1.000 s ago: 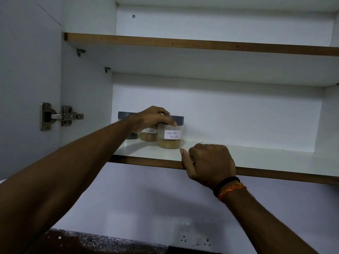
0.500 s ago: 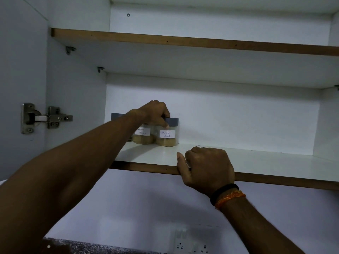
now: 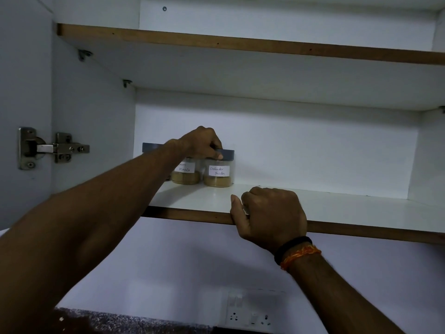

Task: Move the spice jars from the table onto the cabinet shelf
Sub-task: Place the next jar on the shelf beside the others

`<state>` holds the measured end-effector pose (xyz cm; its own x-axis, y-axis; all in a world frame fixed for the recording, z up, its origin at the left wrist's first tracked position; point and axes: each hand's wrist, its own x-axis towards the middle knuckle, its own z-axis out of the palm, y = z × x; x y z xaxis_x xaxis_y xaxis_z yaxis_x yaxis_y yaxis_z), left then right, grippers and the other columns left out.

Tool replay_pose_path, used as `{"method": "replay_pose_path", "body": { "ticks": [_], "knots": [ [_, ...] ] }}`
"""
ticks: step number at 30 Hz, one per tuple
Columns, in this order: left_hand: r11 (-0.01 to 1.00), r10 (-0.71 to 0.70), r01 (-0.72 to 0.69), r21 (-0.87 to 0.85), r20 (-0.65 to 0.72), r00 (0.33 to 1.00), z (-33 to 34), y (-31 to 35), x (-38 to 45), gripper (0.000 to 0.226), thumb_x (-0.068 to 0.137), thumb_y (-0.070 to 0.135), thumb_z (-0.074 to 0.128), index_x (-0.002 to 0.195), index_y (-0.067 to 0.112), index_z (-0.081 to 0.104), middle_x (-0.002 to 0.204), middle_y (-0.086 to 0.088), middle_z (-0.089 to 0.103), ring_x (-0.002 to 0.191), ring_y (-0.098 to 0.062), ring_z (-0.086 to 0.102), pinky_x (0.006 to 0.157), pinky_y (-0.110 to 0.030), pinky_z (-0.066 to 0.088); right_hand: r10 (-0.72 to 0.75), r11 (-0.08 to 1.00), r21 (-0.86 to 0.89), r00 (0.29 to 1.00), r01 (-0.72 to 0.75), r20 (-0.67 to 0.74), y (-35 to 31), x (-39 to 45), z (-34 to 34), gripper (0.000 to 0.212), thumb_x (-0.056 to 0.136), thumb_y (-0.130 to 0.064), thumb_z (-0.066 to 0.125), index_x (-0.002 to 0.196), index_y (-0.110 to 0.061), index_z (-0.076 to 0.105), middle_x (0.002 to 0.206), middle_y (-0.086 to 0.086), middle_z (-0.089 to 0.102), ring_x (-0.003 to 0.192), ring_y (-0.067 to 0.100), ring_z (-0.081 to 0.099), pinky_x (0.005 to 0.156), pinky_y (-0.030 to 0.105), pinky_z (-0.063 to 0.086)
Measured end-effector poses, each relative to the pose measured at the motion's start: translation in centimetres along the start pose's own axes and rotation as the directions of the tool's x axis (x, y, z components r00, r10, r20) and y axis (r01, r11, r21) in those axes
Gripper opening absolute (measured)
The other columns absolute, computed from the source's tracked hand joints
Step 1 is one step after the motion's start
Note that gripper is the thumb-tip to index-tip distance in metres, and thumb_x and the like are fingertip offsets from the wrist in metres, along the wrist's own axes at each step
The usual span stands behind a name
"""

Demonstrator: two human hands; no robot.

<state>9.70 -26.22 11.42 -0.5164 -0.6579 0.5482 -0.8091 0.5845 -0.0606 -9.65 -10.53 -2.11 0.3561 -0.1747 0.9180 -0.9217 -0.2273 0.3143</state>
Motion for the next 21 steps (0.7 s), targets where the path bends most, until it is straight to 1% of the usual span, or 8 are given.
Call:
{"method": "replay_pose_path", "body": {
  "ticks": [4,7,9,11,13,15,18,21],
  "knots": [
    [1.0,-0.01,0.01,0.021,0.015,1.0,-0.1,0.2,-0.1,0.032,0.091,0.029,0.071,0.114,0.006,0.075,0.11,-0.009,0.076,0.092,-0.021,0.068,0.079,-0.031,0.052,0.0,1.0,0.009,1.0,0.0,-0.001,0.0,0.0,0.1,0.051,0.091,-0.043,0.045,0.048,-0.018,0.056,0.042,-0.004,0.048,0.04,0.01,0.029,0.051,0.021,0.023],
    [0.999,-0.039,0.039,0.025,0.023,0.999,-0.3,0.5,-0.5,0.033,0.09,0.029,0.071,0.115,0.007,0.074,0.111,-0.009,0.076,0.092,-0.02,0.068,0.082,-0.033,0.055,0.002,1.0,0.005,1.0,-0.002,0.015,0.0,0.0,0.0,0.049,0.09,-0.042,0.047,0.049,-0.017,0.056,0.044,-0.003,0.05,0.038,0.013,0.035,0.05,0.021,0.023],
    [0.998,-0.066,0.066,0.012,0.007,0.998,-0.6,0.9,-1.0,0.042,0.089,0.034,0.071,0.121,0.008,0.071,0.118,-0.009,0.073,0.102,-0.022,0.068,0.088,-0.034,0.055,0.014,1.0,-0.001,0.999,-0.014,0.041,0.0,0.2,-0.2,0.047,0.089,-0.042,0.047,0.05,-0.017,0.057,0.046,-0.002,0.052,0.039,0.015,0.038,0.049,0.022,0.023],
    [0.995,-0.1,0.101,0.007,-0.028,0.995,-1.0,1.4,-1.8,0.052,0.089,0.04,0.07,0.131,0.009,0.064,0.13,-0.008,0.067,0.118,-0.025,0.061,0.096,-0.036,0.047,0.027,1.0,-0.012,0.997,-0.026,0.074,-0.1,0.2,-0.3,0.046,0.089,-0.042,0.047,0.052,-0.017,0.057,0.048,-0.001,0.053,0.041,0.016,0.038,0.049,0.023,0.023],
    [0.995,-0.103,0.104,0.008,-0.043,0.994,-1.8,1.7,-2.7,0.055,0.09,0.04,0.07,0.136,0.011,0.059,0.138,-0.007,0.062,0.127,-0.026,0.054,0.104,-0.039,0.042,0.041,0.999,-0.021,0.993,-0.039,0.112,-0.1,0.3,-0.6,0.045,0.089,-0.042,0.046,0.054,-0.016,0.058,0.05,0.0,0.055,0.043,0.017,0.041,0.049,0.024,0.026],
    [0.996,-0.086,0.086,-0.001,-0.03,0.996,-2.6,2.2,-4.0,0.053,0.09,0.035,0.07,0.135,0.01,0.059,0.136,-0.008,0.063,0.125,-0.025,0.056,0.105,-0.039,0.044,0.053,0.999,-0.021,0.987,-0.05,0.15,-0.3,0.4,-0.8,0.046,0.09,-0.043,0.044,0.058,-0.016,0.061,0.053,0.001,0.057,0.046,0.017,0.043,0.05,0.025,0.029],
    [0.997,-0.071,0.072,-0.032,0.022,0.997,-3.6,3.5,-6.3,0.043,0.091,0.028,0.07,0.128,0.006,0.064,0.13,-0.01,0.067,0.117,-0.026,0.062,0.098,-0.038,0.049,0.087,0.995,-0.059,0.975,-0.077,0.202,-0.5,0.4,-0.6,0.046,0.093,-0.042,0.041,0.063,-0.016,0.063,0.058,0.002,0.06,0.051,0.019,0.049,0.051,0.026,0.034],
    [0.995,-0.069,0.073,-0.074,0.066,0.995,-3.8,5.1,-8.9,0.038,0.092,0.027,0.069,0.123,0.005,0.067,0.125,-0.012,0.069,0.111,-0.026,0.063,0.093,-0.037,0.051,0.124,0.988,-0.109,0.975,-0.105,0.184,-1.2,-0.6,-0.7,0.036,0.095,-0.03,0.052,0.065,-0.014,0.061,0.057,0.005,0.06,0.051,0.026,0.053,0.051,0.03,0.039]
  ]
}}
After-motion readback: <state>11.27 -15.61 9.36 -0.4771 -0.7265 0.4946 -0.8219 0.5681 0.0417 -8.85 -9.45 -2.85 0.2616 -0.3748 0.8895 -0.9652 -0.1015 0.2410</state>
